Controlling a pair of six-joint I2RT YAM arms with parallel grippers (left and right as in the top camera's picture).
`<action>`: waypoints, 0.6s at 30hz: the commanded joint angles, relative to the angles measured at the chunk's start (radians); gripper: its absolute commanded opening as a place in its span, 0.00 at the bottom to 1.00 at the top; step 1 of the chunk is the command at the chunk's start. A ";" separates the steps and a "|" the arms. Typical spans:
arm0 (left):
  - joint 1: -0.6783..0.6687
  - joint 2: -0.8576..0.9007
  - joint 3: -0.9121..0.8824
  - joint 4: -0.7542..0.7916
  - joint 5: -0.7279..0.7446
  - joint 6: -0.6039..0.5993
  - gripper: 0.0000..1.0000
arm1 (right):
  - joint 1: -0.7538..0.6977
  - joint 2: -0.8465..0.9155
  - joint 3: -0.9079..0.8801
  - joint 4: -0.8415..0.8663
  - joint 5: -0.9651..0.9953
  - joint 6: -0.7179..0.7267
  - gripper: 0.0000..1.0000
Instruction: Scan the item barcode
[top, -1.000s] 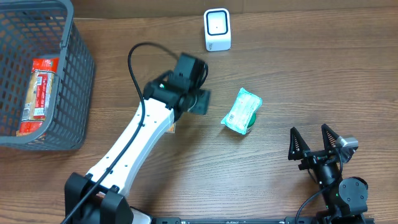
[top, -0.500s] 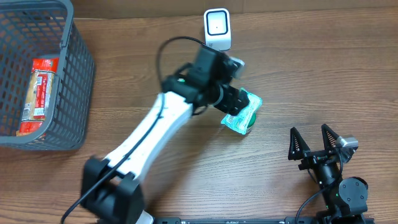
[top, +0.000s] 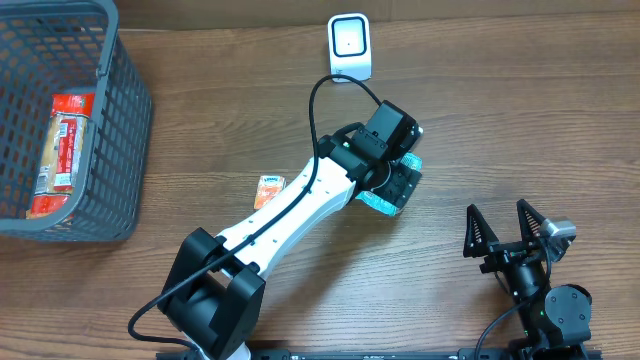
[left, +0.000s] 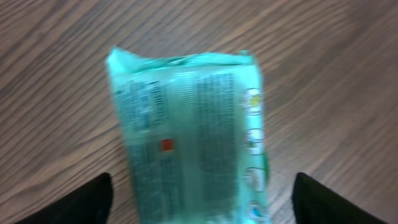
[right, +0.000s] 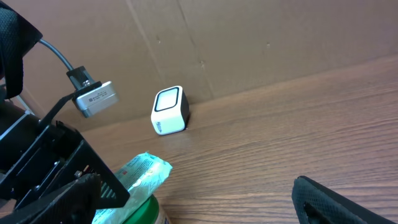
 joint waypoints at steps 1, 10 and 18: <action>-0.001 0.003 0.003 -0.003 -0.058 -0.035 0.79 | -0.003 -0.005 -0.010 0.006 0.002 -0.006 1.00; -0.002 0.008 -0.018 0.026 -0.054 -0.070 0.89 | -0.003 -0.005 -0.010 0.006 0.002 -0.006 1.00; -0.003 0.066 -0.018 0.029 -0.024 -0.091 0.85 | -0.003 -0.005 -0.010 0.006 0.002 -0.006 1.00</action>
